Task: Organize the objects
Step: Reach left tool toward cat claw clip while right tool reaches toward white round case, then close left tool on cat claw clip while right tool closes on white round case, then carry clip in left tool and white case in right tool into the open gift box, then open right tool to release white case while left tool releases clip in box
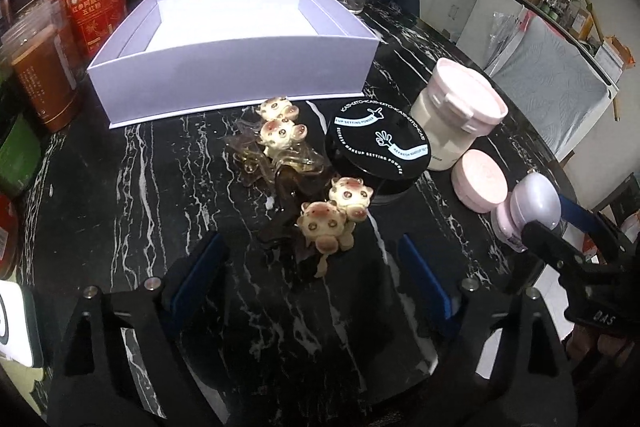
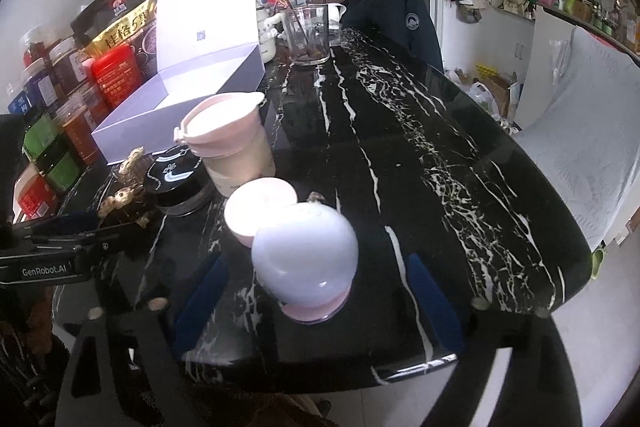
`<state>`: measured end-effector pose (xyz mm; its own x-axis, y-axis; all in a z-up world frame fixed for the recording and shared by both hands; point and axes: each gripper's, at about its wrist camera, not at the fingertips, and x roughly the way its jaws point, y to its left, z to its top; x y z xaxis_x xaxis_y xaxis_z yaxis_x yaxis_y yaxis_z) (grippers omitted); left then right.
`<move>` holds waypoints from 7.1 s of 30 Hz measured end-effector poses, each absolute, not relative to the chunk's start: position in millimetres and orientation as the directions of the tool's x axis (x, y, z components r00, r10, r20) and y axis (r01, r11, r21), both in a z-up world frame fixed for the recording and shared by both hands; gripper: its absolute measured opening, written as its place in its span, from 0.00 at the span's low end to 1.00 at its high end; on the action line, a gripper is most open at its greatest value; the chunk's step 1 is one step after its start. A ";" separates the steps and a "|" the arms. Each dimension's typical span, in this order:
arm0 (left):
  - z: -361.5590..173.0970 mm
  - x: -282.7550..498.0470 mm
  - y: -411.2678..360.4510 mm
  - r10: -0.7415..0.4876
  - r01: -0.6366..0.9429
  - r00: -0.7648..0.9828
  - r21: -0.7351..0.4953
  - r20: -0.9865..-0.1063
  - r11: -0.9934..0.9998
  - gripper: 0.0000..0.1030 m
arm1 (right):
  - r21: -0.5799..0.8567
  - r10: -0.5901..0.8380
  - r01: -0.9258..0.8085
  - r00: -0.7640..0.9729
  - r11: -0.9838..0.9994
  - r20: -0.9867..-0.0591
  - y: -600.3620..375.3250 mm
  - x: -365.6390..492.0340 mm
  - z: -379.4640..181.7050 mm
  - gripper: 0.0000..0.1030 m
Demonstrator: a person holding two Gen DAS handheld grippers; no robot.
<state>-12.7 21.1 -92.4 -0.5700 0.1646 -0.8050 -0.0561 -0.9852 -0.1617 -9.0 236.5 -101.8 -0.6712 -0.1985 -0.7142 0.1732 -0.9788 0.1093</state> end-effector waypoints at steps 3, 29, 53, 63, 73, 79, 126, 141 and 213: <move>-93.4 -14.8 21.8 0.168 -0.060 -0.568 -0.163 -0.806 -0.985 0.81 | 0.120 -0.203 0.169 -0.660 -0.978 -0.723 238.5 -13.6 -104.1 0.75; -84.8 -22.8 26.4 0.132 -0.096 -0.577 -0.093 -0.806 -0.991 0.42 | 0.109 -0.237 0.230 -0.659 -0.967 -0.714 229.6 -16.8 -100.1 0.51; -49.6 -18.4 12.4 0.151 -0.113 -0.618 -0.103 -0.772 -0.988 0.42 | 0.094 -0.282 0.300 -0.681 -0.949 -0.676 214.4 -18.9 -68.7 0.51; -35.4 -19.1 5.5 0.123 -0.092 -0.633 -0.084 -0.764 -0.992 0.42 | 0.079 -0.325 0.365 -0.687 -0.928 -0.650 202.9 -27.0 -49.5 0.51; -20.1 -33.4 -5.0 0.087 -0.065 -0.648 -0.058 -0.757 -0.996 0.42 | 0.091 -0.393 0.439 -0.669 -0.894 -0.631 189.0 -44.8 -29.1 0.51; -13.4 -47.4 -13.6 0.068 -0.050 -0.653 -0.047 -0.754 -0.998 0.42 | 0.064 -0.404 0.471 -0.668 -0.880 -0.625 174.5 -59.2 -20.6 0.51; 10.8 -203.6 -60.4 -0.066 0.076 -0.649 0.021 -0.758 -0.997 0.42 | -0.068 -0.508 0.692 -0.589 -0.719 -0.628 90.9 -225.1 26.9 0.51; -18.2 -247.0 -78.6 -0.105 0.133 -0.599 0.031 -0.794 -0.991 0.42 | -0.021 -0.542 0.739 -0.512 -0.673 -0.667 65.0 -275.6 -5.4 0.51; -86.5 -323.6 -75.8 -0.088 0.115 -0.434 0.041 -0.896 -0.992 0.52 | -0.001 -0.452 0.790 -0.351 -0.613 -0.820 12.4 -315.9 -71.9 0.64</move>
